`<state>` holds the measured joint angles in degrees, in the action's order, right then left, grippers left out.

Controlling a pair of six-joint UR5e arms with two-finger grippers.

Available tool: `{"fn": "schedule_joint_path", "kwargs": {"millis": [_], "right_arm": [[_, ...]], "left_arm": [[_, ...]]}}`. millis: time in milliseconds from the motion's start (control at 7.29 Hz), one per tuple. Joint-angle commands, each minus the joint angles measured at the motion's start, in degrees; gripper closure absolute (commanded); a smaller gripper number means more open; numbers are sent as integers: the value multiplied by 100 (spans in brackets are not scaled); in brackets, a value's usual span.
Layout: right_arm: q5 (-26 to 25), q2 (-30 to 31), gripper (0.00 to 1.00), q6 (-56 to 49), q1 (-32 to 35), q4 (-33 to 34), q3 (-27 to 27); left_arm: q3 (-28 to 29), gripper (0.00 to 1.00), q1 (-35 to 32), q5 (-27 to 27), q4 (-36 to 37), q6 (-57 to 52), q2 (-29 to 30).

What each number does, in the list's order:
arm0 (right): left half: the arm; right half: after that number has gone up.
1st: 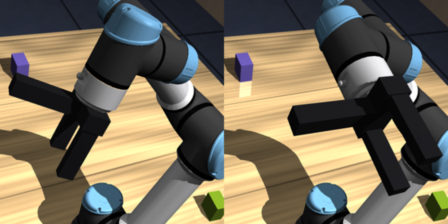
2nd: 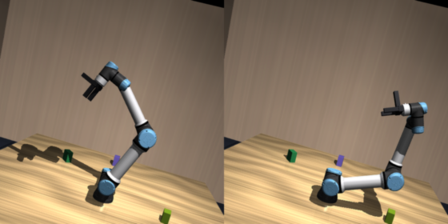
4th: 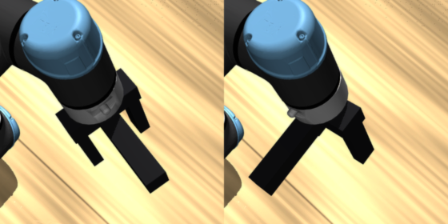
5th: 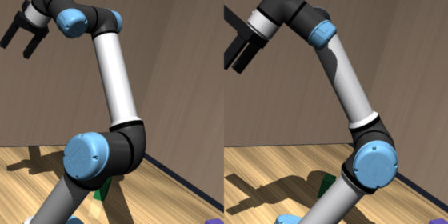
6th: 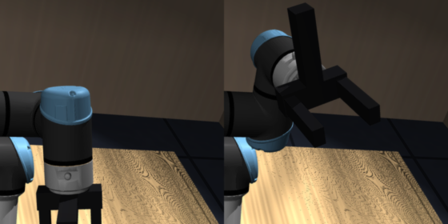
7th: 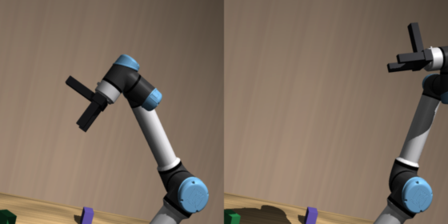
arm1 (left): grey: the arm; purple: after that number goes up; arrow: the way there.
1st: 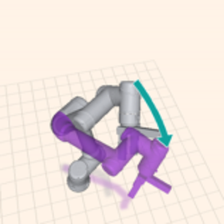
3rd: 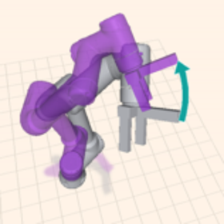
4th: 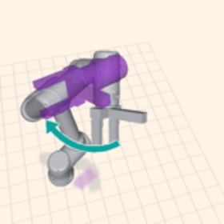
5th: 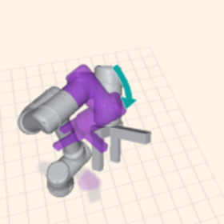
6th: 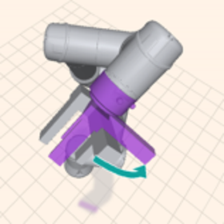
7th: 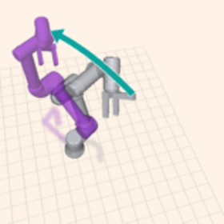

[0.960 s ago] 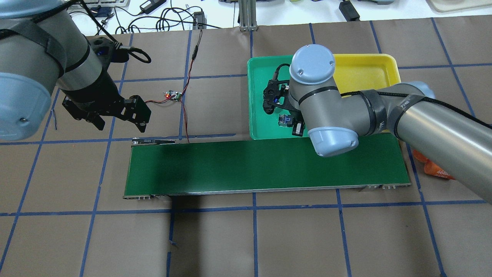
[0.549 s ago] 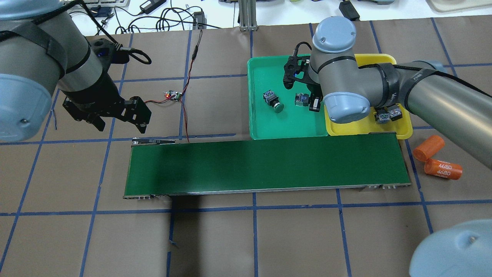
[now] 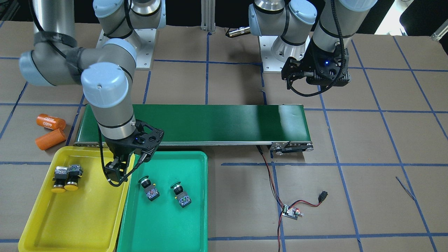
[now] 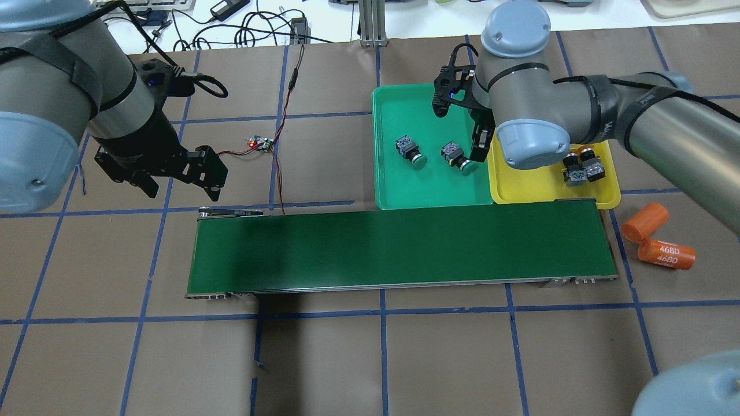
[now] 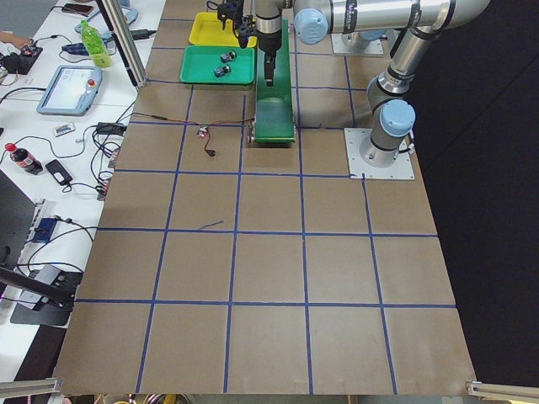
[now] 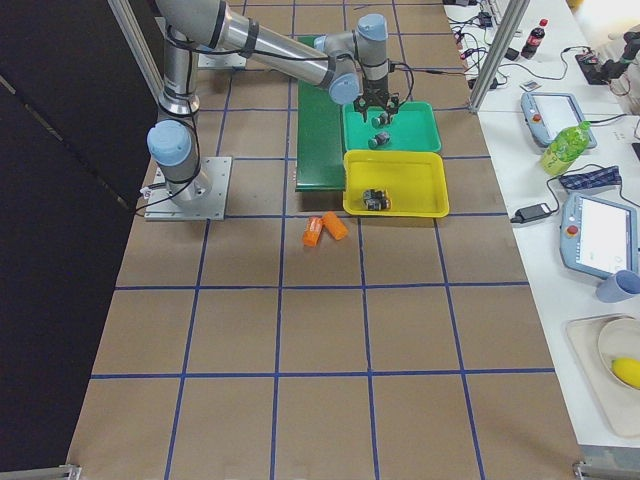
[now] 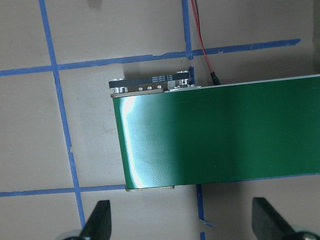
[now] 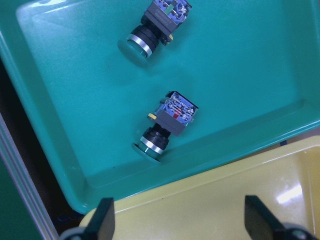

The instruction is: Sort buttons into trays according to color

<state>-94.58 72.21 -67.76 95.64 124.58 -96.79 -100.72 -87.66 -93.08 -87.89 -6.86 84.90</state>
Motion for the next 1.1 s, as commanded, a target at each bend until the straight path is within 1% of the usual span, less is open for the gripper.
{"fn": "schedule_joint_path", "kwargs": {"millis": [0, 137, 274, 411, 549, 686, 960], "right_arm": [[297, 642, 0, 9, -19, -1595, 755], [482, 889, 0, 26, -10, -2326, 1107], [493, 1178, 0, 70, 7, -2820, 1258], [510, 1381, 0, 270, 16, -2930, 1207], [502, 1366, 0, 1334, 7, -2870, 1207], [458, 1401, 0, 2093, 7, -2904, 1207], [501, 1419, 0, 3228, 16, -2940, 1207]], "left_arm": [[-1, 0, 4, 0, 0, 0, 0], [-1, 0, 4, 0, 0, -9, 0], [-1, 0, 4, 0, 0, 0, 0], [8, 0, 4, 0, 0, 0, 0], [25, 0, 4, 9, 9, 17, 0], [26, 0, -5, 0, 9, 0, -43], [52, 0, -5, 9, 9, 26, -53]]}}
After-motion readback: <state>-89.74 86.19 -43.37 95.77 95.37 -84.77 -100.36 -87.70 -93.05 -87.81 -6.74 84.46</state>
